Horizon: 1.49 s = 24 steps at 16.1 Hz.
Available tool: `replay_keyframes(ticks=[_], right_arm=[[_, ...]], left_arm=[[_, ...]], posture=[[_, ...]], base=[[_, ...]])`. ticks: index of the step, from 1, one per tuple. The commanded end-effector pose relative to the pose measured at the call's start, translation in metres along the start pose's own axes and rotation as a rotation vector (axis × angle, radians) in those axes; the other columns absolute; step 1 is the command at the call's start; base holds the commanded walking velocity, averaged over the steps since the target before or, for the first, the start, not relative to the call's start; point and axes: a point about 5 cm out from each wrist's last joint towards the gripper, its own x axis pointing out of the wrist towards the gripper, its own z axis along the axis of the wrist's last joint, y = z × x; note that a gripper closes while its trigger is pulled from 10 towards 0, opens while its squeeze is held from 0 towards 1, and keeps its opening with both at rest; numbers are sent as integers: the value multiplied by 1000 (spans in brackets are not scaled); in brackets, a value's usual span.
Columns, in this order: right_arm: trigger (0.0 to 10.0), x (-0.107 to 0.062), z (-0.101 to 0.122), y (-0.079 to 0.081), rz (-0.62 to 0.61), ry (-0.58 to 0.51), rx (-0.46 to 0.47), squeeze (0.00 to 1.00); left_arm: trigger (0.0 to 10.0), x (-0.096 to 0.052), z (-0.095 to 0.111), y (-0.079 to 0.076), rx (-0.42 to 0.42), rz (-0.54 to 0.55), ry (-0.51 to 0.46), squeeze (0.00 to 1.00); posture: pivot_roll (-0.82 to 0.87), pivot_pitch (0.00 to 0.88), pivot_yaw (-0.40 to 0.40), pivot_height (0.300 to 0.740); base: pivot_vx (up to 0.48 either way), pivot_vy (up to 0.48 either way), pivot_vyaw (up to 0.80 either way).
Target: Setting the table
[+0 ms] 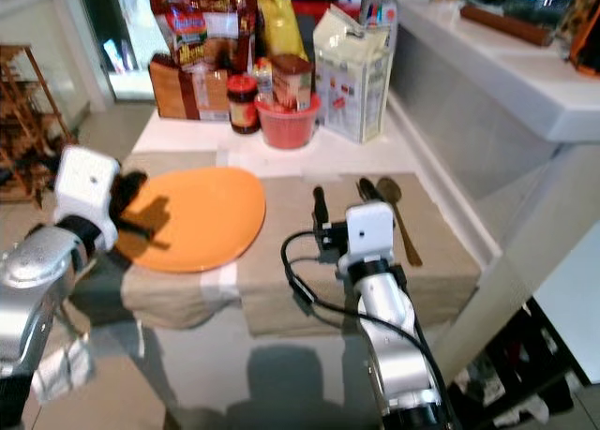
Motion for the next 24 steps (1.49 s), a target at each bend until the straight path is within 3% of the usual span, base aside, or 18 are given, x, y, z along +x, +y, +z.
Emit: replay_keyframes(ticks=[1, 5, 10, 13, 24], right_arm=[[10000, 4, 6, -4, -14, -16, 11, 0], [10000, 8, 6, -8, -30, 23, 19, 0], [10000, 12, 12, -13, -26, 17, 42, 0], [10000, 13, 12, -12, -19, 23, 49, 0], [10000, 17, 8, -10, -2, 49, 86, 0]], left_arm=[[10000, 4, 2, 4, 43, -13, 0, 0], [10000, 8, -7, 22, 65, 13, 36, 0], [10000, -7, -1, 38, 45, 46, 28, 0], [10000, -13, 0, 36, 35, 33, 28, 0], [10000, -18, -47, 10, -48, 8, 151, 0]], posture=[[27, 0, 11, 736], [23, 0, 12, 736], [34, 0, 1, 736], [44, 0, -2, 736], [39, 0, -12, 736]], base=[[0, 0, 0], [0, 0, 0], [0, 0, 0], [0, 0, 0], [0, 0, 0]])
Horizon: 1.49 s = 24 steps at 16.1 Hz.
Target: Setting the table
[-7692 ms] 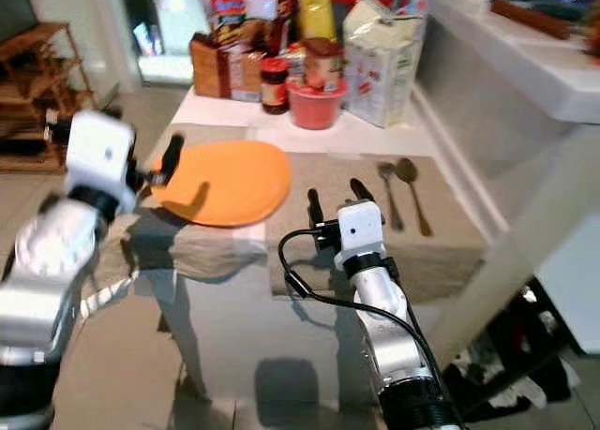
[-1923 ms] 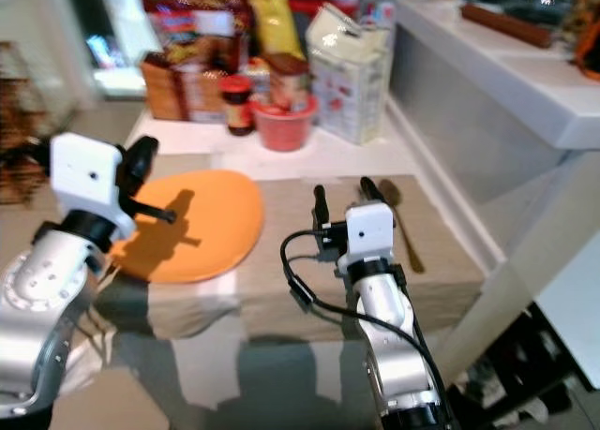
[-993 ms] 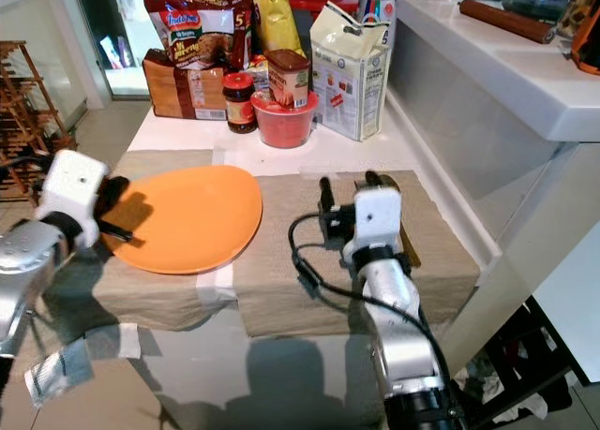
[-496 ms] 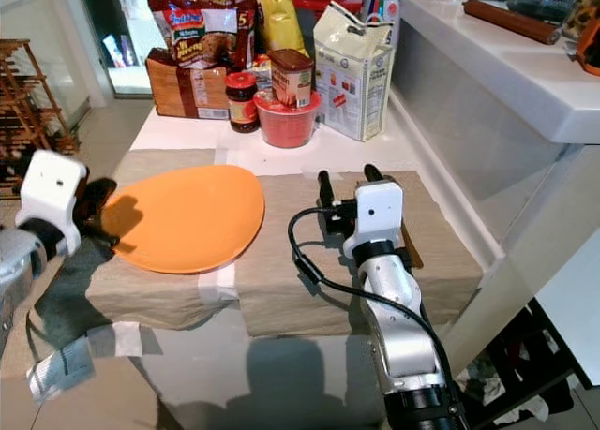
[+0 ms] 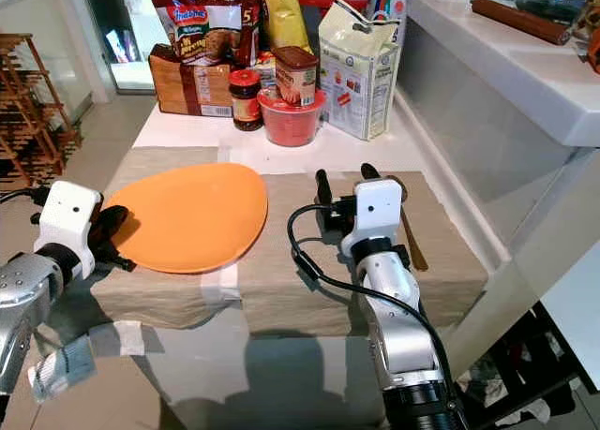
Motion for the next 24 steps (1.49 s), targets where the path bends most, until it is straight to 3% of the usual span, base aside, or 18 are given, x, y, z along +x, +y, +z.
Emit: replay_keyframes(ticks=[1, 5, 11, 14, 16, 18, 22, 24], right_arm=[[10000, -1, -3, -1, -1, 26, 9, 0], [10000, 3, 1, 1, 8, 17, 28, 0], [10000, 8, 1, 4, 12, 38, 102, 0], [10000, 20, 0, 12, 19, 79, 269, 0], [10000, 23, 4, 18, 45, 82, 315, 0], [10000, 26, 3, 24, 63, 119, 422, 0], [10000, 22, 3, 43, 183, 178, 510, 0], [10000, 18, -4, 55, 241, 248, 599, 0]], left_arm=[[10000, 1, -14, -5, -9, -10, 55, 0], [10000, 0, -32, -8, -37, -6, 100, 0], [10000, -3, -56, -35, -96, -61, 132, 0], [10000, 0, -55, -39, -98, -70, 119, 0], [10000, 1, -55, -40, -95, -72, 112, 0], [10000, 2, -54, -41, -89, -78, 106, 0], [10000, 3, -53, -41, -83, -80, 101, 0], [10000, 4, -52, -41, -84, -79, 98, 0]], posture=[[38, 0, -11, 736], [38, 0, -15, 736], [38, 0, -20, 736], [40, 0, -23, 736], [43, 0, -26, 736], [43, 0, -23, 736], [46, 0, -24, 736], [48, 0, -23, 736]], base=[[0, 0, 0], [0, 0, 0], [0, 0, 0], [0, 0, 0], [0, 0, 0], [0, 0, 0], [0, 0, 0], [0, 0, 0]])
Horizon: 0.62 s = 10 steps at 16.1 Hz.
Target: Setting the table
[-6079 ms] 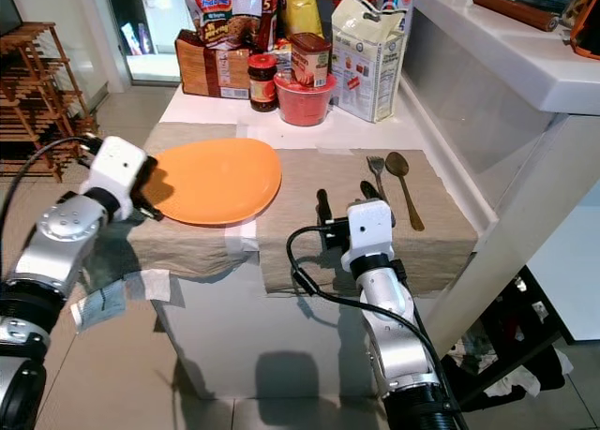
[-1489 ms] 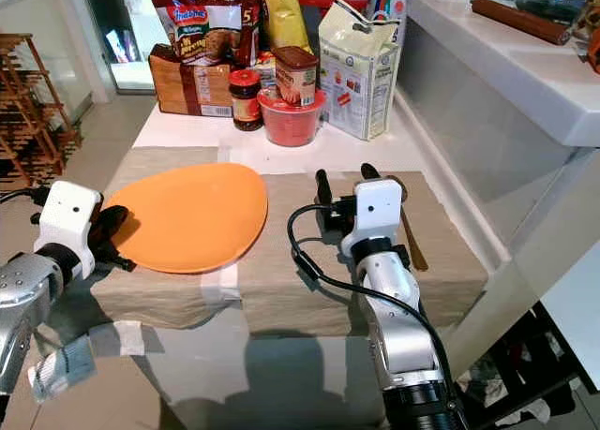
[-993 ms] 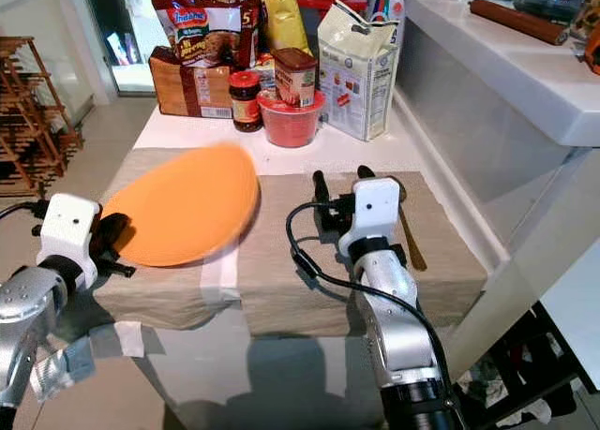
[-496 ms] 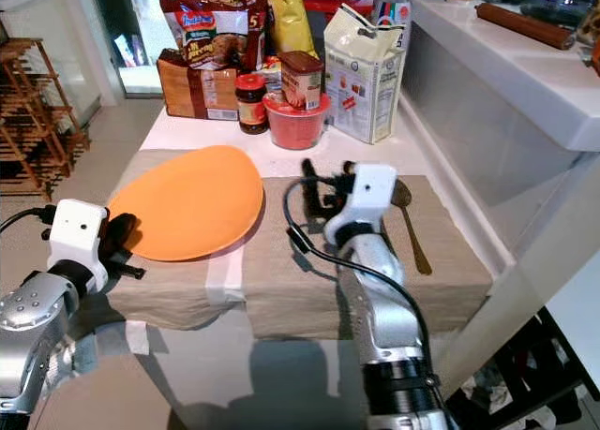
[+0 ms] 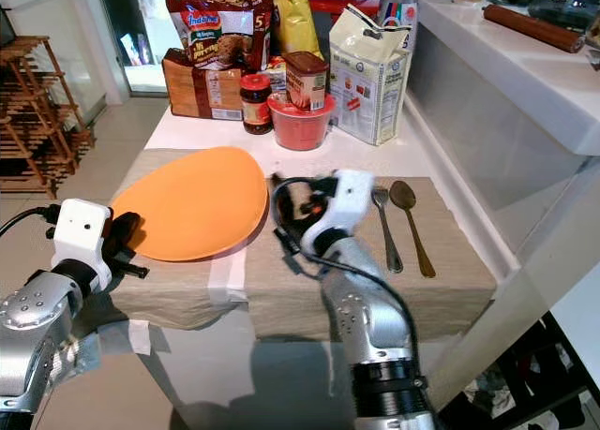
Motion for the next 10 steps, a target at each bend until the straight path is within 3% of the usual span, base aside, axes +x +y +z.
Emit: replay_keyframes(ticks=[1, 5, 7, 10], right_arm=[[10000, 0, -3, 4, 33, 29, 31, 0], [10000, 4, -9, 3, 58, 89, 46, 0], [10000, 7, -18, -1, 63, 162, 12, 0], [10000, 9, -19, -5, 57, 188, -22, 0]], left_arm=[[10000, -2, -34, -17, -29, -71, 161, 0], [10000, -1, -33, -17, -31, -69, 159, 0], [10000, -1, -32, -15, -34, -63, 156, 0], [10000, -1, -31, -15, -34, -62, 155, 0]], posture=[[49, 0, -23, 736], [54, 0, -23, 736], [58, 0, -24, 736], [62, 0, -27, 736]], base=[[0, 0, 0], [0, 0, 0], [0, 0, 0], [0, 0, 0]])
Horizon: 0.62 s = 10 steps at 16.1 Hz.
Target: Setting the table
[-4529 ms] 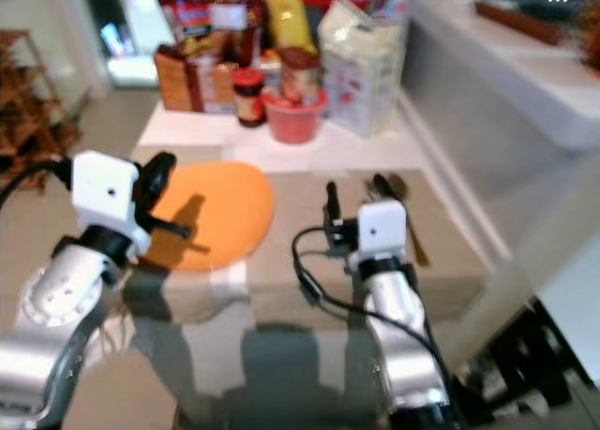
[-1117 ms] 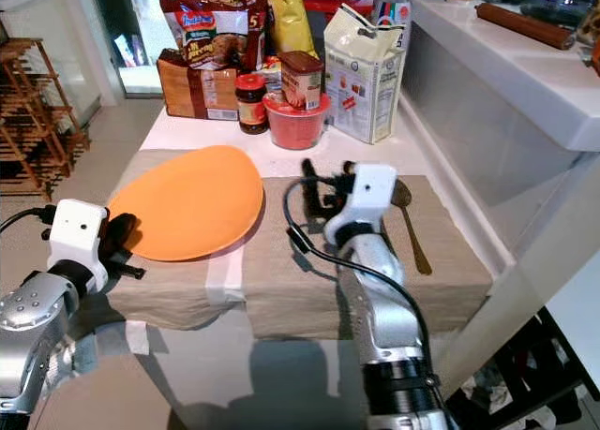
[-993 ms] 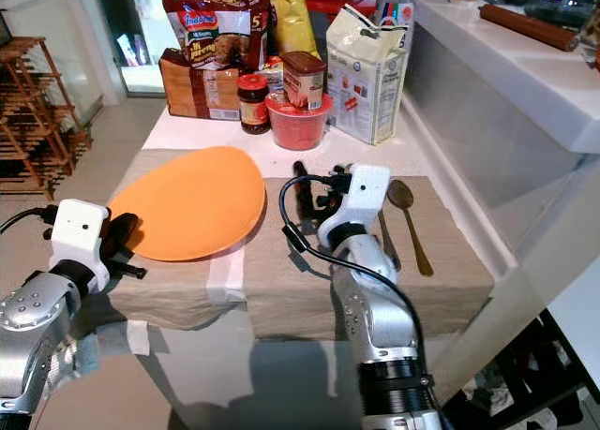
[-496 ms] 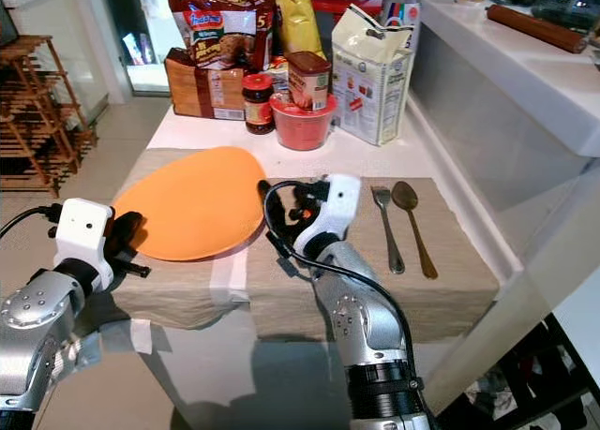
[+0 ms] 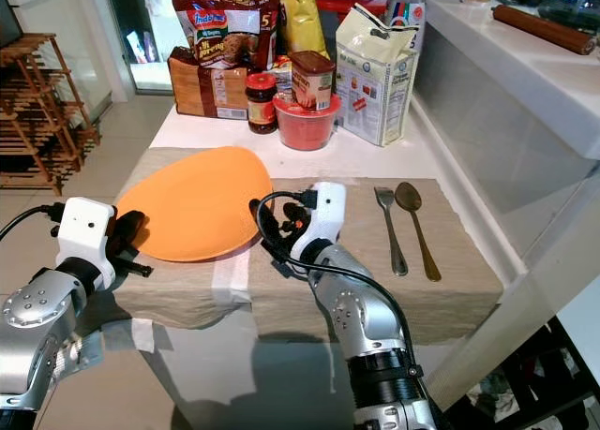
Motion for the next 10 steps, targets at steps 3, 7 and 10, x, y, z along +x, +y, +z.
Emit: replay_keyframes(ticks=[3, 7, 10], right_arm=[[10000, 4, -4, -1, 13, 53, -19, 0], [10000, 13, -8, 5, 42, 53, -28, 0], [10000, 19, -9, 4, 45, 59, -50, 0]], left_arm=[[10000, -2, -32, -11, -33, -43, 158, 0], [10000, 1, -30, -13, -32, -49, 151, 0], [10000, 1, -28, -15, -33, -56, 144, 0]], posture=[[63, 0, -28, 736], [63, 0, -25, 736], [66, 0, -25, 736]], base=[[0, 0, 0], [0, 0, 0], [0, 0, 0]])
